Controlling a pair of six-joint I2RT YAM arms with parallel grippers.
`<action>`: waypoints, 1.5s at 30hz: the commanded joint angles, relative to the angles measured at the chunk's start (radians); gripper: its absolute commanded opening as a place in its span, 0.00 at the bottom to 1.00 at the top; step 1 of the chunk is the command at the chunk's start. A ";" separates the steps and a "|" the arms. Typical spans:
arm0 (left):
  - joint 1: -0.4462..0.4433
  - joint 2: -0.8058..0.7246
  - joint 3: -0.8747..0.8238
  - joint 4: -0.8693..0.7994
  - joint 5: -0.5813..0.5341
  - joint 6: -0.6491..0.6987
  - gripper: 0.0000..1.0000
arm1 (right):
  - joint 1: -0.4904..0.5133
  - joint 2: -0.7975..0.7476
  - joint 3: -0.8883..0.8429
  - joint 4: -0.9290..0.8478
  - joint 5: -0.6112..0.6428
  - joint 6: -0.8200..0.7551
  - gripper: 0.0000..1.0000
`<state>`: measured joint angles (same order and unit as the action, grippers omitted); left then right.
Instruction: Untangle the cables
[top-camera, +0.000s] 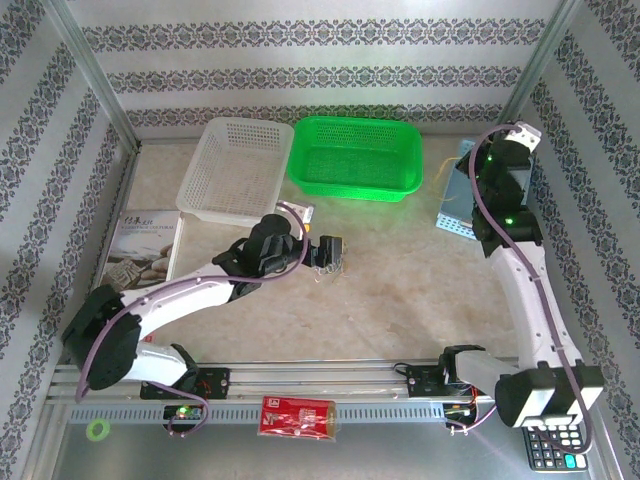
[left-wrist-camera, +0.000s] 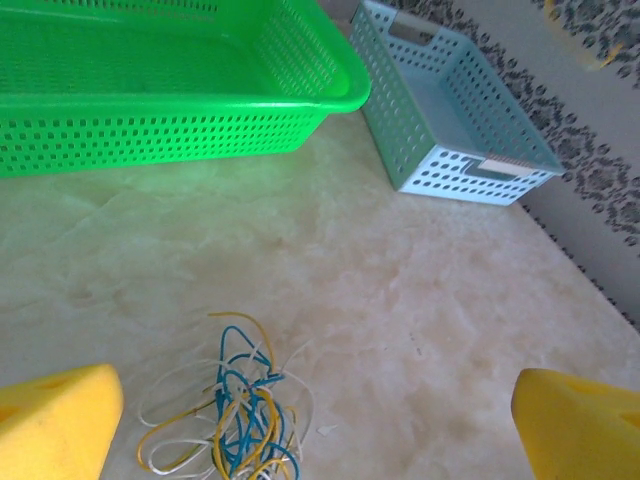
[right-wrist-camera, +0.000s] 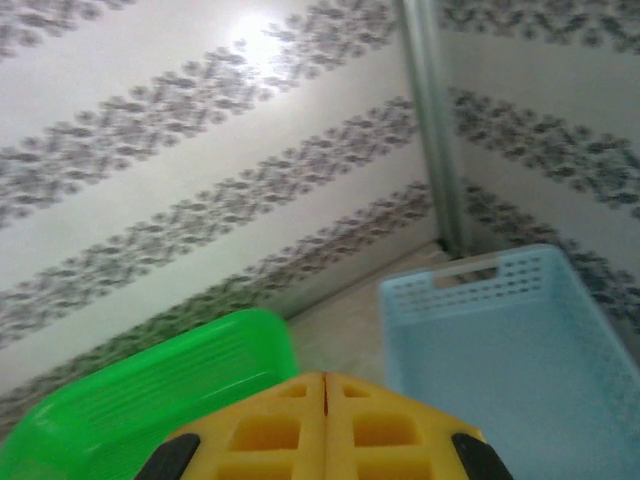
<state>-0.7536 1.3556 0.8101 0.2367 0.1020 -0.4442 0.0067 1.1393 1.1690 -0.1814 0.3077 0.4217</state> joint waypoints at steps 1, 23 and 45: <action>-0.015 -0.063 0.022 -0.052 0.011 -0.025 1.00 | -0.028 0.037 -0.029 0.058 0.119 -0.013 0.00; -0.015 -0.286 -0.010 -0.129 -0.025 -0.019 1.00 | -0.157 0.546 0.070 -0.055 0.013 0.081 0.00; -0.015 -0.339 -0.053 -0.073 -0.046 -0.066 1.00 | -0.200 0.625 -0.018 -0.208 -0.469 0.270 0.00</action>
<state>-0.7536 1.0431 0.7750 0.1196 0.0727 -0.4850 -0.1879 1.8236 1.1995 -0.3668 -0.0956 0.6613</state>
